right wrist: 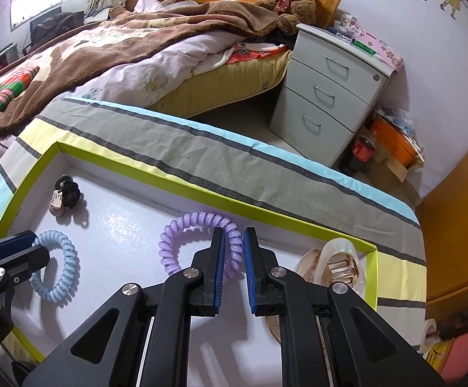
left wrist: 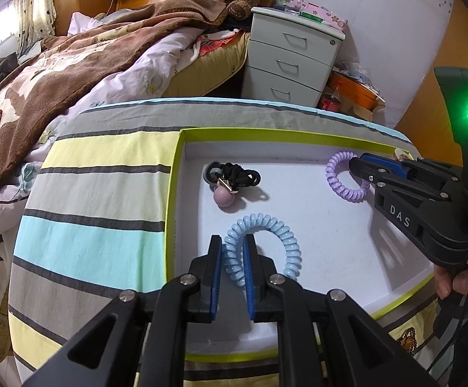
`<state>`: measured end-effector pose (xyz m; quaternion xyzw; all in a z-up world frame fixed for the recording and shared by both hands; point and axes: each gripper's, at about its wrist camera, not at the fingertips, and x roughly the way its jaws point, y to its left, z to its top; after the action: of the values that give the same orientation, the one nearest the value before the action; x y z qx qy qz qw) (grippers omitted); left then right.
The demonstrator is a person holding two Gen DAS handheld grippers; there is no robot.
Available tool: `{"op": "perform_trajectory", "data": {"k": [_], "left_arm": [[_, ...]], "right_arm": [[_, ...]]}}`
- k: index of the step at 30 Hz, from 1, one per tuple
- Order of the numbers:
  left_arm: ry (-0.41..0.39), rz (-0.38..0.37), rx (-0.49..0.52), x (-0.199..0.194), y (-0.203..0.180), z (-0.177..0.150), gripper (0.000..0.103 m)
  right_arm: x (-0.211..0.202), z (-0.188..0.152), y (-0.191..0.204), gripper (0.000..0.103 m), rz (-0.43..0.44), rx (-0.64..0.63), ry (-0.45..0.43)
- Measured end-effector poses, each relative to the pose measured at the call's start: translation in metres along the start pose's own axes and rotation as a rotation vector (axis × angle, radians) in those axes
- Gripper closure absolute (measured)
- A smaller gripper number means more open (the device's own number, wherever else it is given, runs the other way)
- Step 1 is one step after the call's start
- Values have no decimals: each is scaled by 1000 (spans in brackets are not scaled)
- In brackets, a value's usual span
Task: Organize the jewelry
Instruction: 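Carry the lavender and blue coils over the lime-green box, then open the right tool over the box while the left tool opens, dropping both coils, then withdraw both tools from the box toward the remaining jewelry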
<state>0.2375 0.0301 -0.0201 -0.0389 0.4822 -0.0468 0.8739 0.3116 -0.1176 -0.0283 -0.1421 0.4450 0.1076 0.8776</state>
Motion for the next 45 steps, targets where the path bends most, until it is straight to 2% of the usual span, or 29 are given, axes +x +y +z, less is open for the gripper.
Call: {"op": "perform_trajectory", "data": {"k": [5, 10, 15, 17, 33, 45], "left_arm": [[0, -12, 2, -1, -2, -1, 78], [4, -15, 4, -1, -4, -1, 74], [-1, -14, 3, -2, -5, 0, 69], [-10, -7, 7, -4, -5, 0, 61], [-56, -13, 26, -34, -9, -5, 53], [-93, -37, 44, -67, -8, -29, 48]], "right_arm": [[0, -1, 0, 90, -1, -3, 0], [1, -1, 0, 88, -6, -4, -2], [-2, 0, 0, 77, -4, -2, -14], [-4, 0, 0, 73, 4, 0, -21], [-45, -7, -1, 72, 21, 48, -98], [-102, -52, -4, 72, 69, 99, -171]]}}
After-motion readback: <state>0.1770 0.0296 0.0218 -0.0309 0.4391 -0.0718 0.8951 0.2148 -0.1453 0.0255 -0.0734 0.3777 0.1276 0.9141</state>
